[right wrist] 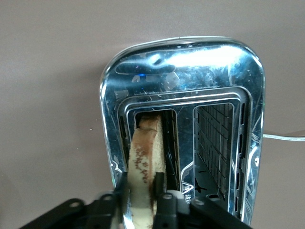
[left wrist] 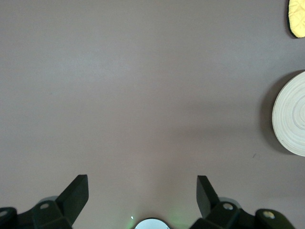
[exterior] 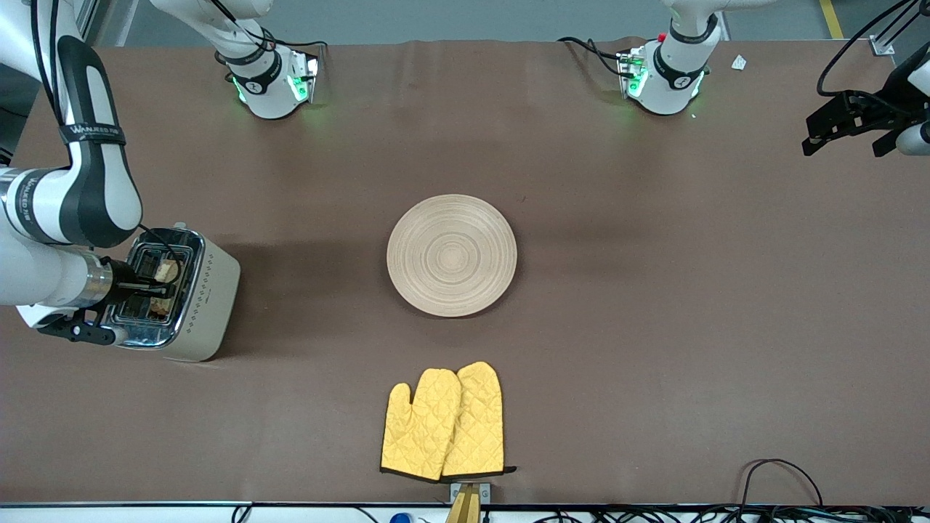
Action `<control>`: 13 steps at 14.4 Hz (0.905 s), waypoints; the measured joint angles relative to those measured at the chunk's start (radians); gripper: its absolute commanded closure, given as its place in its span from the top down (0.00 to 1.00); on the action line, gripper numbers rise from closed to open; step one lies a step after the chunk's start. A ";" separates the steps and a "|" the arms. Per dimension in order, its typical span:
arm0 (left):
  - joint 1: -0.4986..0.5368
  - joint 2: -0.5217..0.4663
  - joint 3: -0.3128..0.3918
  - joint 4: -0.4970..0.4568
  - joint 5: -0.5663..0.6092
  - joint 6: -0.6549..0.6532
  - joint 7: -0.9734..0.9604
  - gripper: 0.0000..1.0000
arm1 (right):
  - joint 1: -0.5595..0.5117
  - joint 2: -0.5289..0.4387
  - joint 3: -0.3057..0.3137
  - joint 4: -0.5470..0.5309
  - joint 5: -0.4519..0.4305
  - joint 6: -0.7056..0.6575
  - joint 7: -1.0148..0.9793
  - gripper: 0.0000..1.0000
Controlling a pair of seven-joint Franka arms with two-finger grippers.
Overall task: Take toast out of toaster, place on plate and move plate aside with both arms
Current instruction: 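Lift the toast out of the toaster with the right gripper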
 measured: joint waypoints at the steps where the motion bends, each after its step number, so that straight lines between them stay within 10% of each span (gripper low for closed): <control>1: 0.000 0.000 0.000 0.000 0.000 0.000 0.000 1.00 | -0.001 0.000 0.000 0.000 0.000 -0.001 -0.001 0.00; 13: -0.003 0.011 -0.001 0.002 0.000 0.000 0.000 1.00 | 0.079 -0.104 0.012 0.357 -0.054 -0.533 -0.088 0.01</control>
